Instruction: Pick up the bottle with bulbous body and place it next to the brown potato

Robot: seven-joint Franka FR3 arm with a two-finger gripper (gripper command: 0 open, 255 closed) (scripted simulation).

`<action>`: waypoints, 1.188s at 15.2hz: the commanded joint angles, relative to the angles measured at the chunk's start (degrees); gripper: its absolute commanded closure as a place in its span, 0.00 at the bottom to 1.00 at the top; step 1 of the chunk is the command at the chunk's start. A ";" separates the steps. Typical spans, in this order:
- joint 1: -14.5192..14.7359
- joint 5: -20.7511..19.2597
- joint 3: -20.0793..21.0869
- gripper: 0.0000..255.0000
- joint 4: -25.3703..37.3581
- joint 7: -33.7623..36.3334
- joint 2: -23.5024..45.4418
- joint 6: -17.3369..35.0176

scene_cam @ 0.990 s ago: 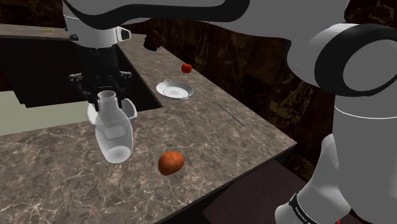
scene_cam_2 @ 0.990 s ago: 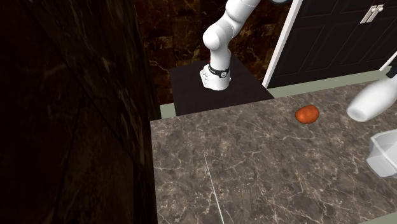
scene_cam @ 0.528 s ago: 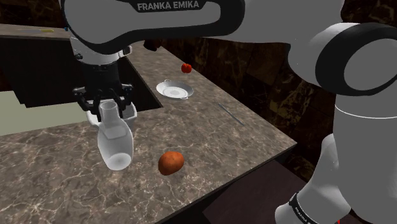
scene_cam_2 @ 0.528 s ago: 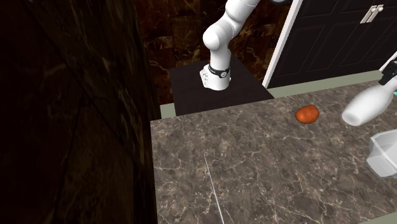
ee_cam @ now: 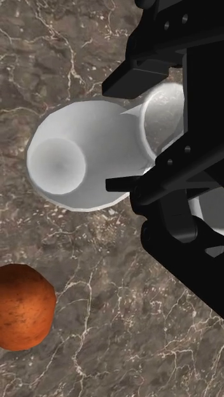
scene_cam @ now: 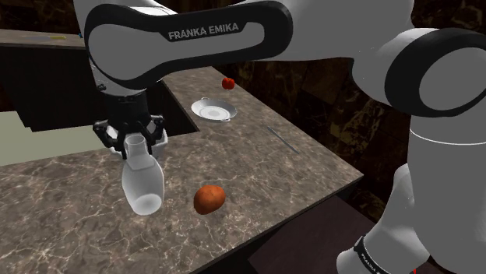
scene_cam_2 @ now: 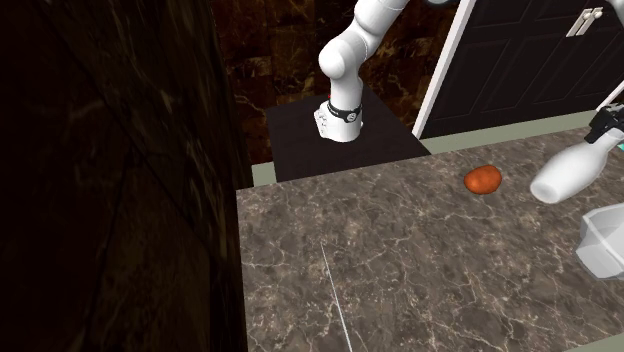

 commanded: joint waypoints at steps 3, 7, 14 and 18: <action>0.01 -0.01 0.00 1.00 -0.08 0.03 0.00 0.14; 0.02 -0.01 0.01 0.00 -0.07 0.03 0.01 0.14; 0.32 0.11 0.12 0.00 5.47 -0.16 -0.16 -5.55; 0.43 0.11 0.14 0.00 7.16 -0.21 -0.05 -7.13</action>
